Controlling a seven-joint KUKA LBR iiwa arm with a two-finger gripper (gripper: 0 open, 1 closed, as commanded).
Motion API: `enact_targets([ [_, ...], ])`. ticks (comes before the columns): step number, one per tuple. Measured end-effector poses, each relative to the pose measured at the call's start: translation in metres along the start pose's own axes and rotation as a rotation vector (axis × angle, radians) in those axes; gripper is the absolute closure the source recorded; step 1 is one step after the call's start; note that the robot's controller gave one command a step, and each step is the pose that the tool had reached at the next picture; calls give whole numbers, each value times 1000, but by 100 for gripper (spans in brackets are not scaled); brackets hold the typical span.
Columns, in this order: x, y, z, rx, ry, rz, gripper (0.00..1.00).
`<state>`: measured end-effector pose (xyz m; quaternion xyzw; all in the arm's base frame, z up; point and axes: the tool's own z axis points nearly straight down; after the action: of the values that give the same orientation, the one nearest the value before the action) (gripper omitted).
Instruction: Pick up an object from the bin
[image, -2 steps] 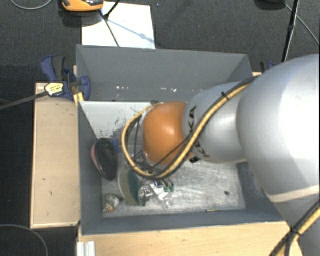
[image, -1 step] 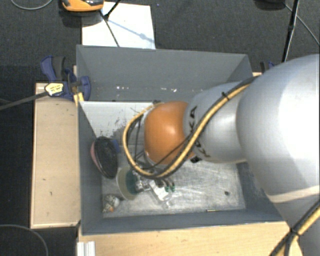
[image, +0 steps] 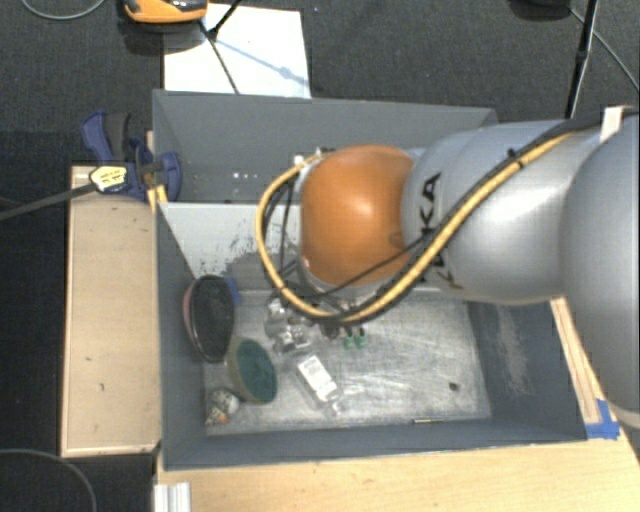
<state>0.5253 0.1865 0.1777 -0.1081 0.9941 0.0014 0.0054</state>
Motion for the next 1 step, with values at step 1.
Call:
enact_targets([
  [1,2,0,5,1,9,4,0],
])
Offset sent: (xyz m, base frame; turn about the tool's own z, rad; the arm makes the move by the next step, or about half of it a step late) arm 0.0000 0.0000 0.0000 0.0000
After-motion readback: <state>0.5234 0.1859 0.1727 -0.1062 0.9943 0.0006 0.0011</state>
